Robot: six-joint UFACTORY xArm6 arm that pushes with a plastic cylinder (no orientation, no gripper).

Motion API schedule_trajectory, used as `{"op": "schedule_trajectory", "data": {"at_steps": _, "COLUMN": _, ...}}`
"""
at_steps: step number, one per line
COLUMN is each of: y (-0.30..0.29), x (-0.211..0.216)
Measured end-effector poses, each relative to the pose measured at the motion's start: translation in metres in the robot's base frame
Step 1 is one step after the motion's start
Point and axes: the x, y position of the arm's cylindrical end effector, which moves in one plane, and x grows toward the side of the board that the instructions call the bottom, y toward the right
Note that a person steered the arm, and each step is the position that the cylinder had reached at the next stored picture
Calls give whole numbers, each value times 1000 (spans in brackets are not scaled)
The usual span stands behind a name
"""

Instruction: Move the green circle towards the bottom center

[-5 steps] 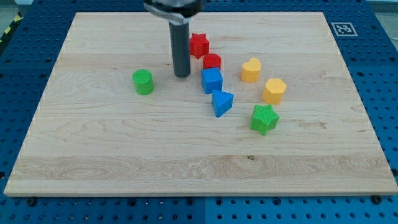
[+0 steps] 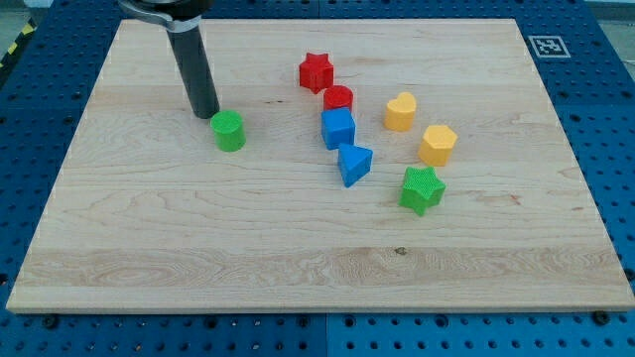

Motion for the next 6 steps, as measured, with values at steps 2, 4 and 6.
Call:
{"op": "schedule_trajectory", "data": {"at_steps": 2, "y": 12, "x": 12}}
{"op": "schedule_trajectory", "data": {"at_steps": 4, "y": 26, "x": 78}}
{"op": "schedule_trajectory", "data": {"at_steps": 6, "y": 94, "x": 128}}
